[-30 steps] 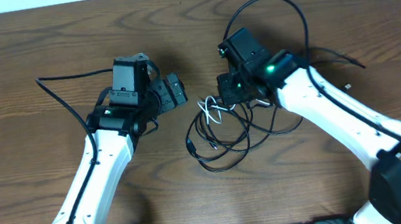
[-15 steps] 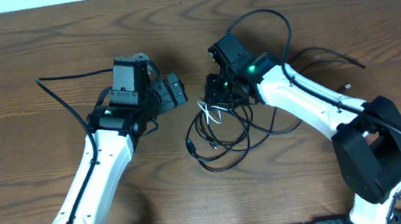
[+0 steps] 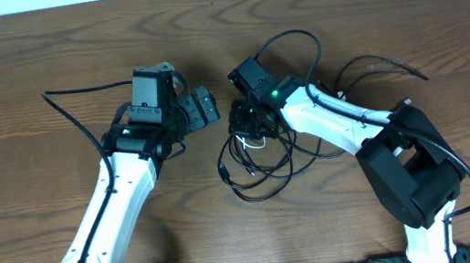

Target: Untangle cables

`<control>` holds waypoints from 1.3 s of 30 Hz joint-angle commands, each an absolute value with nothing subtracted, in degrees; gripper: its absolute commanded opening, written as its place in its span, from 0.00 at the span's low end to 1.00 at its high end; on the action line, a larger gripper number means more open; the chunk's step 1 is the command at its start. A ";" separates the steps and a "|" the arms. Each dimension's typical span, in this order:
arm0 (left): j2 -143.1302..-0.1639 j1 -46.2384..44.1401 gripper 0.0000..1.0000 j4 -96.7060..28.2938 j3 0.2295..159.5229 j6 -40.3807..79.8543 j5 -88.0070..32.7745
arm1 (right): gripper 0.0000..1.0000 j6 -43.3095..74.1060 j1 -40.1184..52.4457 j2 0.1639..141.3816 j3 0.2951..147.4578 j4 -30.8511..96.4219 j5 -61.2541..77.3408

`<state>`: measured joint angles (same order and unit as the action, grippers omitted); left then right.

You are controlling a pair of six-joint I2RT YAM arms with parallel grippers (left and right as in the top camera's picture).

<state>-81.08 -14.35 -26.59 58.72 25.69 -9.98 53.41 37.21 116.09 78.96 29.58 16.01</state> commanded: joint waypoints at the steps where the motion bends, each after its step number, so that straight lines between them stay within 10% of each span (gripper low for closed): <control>1: -80.49 -14.04 1.00 -26.59 58.72 25.61 -9.43 | 0.01 51.81 37.06 115.28 78.74 29.69 12.27; 20: -80.49 -14.04 1.00 -26.59 58.72 25.61 -9.43 | 0.01 28.42 33.19 94.43 78.74 28.93 10.17; 39: -80.49 -14.04 1.00 -26.59 58.72 25.61 -9.43 | 0.08 28.18 33.19 104.33 78.52 31.44 -17.39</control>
<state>-81.08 -14.33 -26.59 58.72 25.69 -9.98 28.99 33.12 99.90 78.59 31.94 -7.55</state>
